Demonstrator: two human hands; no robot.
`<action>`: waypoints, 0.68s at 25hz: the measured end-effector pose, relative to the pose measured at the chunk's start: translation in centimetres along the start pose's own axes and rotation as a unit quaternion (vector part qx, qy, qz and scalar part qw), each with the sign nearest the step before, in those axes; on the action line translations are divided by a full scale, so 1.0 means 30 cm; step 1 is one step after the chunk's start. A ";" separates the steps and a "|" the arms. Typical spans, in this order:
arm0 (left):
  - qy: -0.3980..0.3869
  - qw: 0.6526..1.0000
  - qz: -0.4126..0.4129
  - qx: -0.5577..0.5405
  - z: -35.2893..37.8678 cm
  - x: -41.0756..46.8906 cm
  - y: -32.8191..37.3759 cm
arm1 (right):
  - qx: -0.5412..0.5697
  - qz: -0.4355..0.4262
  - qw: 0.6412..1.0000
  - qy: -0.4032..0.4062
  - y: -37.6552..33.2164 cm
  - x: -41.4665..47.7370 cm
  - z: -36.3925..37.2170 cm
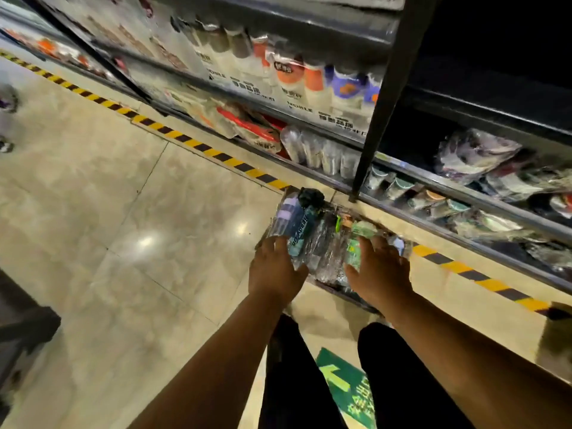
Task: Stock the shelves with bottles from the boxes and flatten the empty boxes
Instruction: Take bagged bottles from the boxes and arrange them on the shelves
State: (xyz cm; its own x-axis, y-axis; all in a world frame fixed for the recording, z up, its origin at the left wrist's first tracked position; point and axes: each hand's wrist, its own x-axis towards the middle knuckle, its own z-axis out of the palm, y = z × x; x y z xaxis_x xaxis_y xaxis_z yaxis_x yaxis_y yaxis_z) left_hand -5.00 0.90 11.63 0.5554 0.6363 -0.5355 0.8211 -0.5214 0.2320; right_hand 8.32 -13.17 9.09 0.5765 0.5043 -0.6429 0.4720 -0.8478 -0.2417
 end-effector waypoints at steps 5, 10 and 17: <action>-0.072 0.997 0.009 -0.013 0.228 0.438 -0.129 | 0.057 0.091 0.994 0.017 -0.008 0.234 0.302; -0.143 0.990 -0.013 -0.009 0.486 0.737 -0.275 | 0.164 0.196 0.966 0.032 -0.031 0.365 0.634; -0.094 0.993 -0.015 -0.077 0.648 0.832 -0.321 | 0.231 0.249 0.939 0.058 -0.062 0.418 0.821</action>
State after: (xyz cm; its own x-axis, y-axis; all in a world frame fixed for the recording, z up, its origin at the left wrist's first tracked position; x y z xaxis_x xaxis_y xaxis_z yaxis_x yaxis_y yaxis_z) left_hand -1.60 10.76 -19.76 0.5080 0.5258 -0.6823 0.8553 -0.4021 0.3269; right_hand -1.75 -9.30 -16.41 0.7300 0.0190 -0.6832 -0.1991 -0.9504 -0.2391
